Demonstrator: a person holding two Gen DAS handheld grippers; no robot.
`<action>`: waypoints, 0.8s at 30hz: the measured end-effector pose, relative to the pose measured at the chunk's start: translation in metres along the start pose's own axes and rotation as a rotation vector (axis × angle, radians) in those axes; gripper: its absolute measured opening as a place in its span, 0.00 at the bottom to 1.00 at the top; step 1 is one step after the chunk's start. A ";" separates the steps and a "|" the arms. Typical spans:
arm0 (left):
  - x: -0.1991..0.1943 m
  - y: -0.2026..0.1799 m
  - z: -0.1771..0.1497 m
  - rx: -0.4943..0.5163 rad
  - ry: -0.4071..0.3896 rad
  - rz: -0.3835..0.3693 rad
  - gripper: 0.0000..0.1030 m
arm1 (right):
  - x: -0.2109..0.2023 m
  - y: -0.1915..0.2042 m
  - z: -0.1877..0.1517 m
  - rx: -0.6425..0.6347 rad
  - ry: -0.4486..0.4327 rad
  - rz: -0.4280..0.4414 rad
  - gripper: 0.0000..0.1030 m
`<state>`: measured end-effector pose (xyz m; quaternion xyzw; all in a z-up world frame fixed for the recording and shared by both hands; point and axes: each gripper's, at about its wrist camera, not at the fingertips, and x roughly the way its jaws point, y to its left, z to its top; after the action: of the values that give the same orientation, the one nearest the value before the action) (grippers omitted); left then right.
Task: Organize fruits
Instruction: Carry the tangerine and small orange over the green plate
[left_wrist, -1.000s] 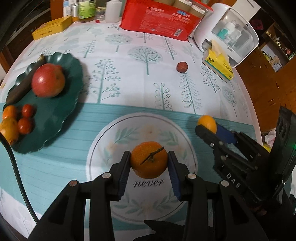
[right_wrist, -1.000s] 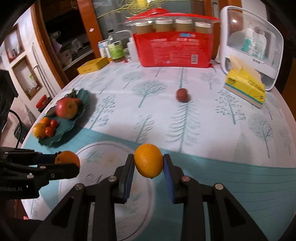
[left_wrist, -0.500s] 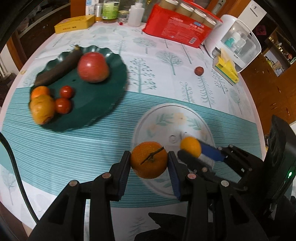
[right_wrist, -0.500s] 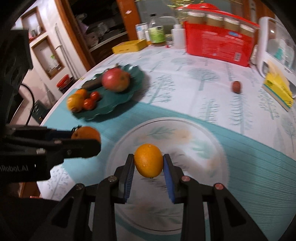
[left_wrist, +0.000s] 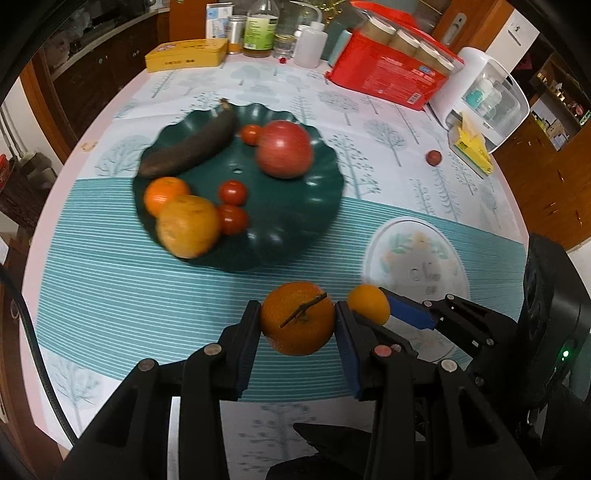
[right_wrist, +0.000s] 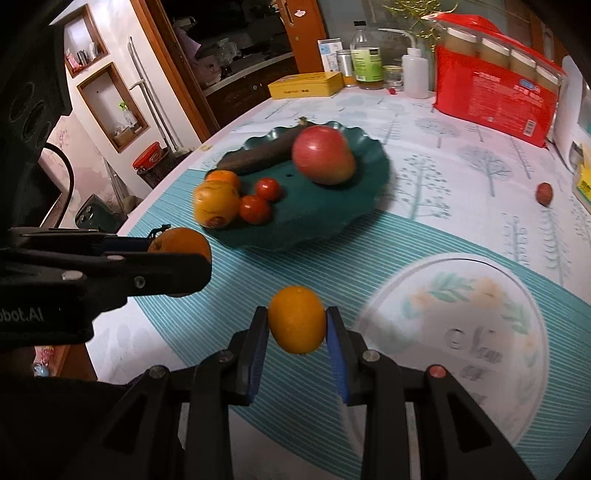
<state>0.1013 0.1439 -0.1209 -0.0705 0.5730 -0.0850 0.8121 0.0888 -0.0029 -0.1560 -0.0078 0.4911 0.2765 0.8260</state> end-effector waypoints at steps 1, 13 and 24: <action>-0.002 0.007 0.001 0.003 -0.001 0.003 0.37 | 0.003 0.004 0.002 0.005 -0.001 0.005 0.30; -0.015 0.070 0.029 0.055 -0.057 0.023 0.37 | 0.033 0.031 0.028 0.126 -0.067 0.012 0.30; -0.005 0.085 0.077 0.079 -0.120 -0.018 0.37 | 0.044 0.019 0.050 0.225 -0.118 -0.035 0.30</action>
<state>0.1765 0.2293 -0.1085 -0.0488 0.5190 -0.1104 0.8462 0.1362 0.0472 -0.1618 0.0929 0.4693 0.2050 0.8539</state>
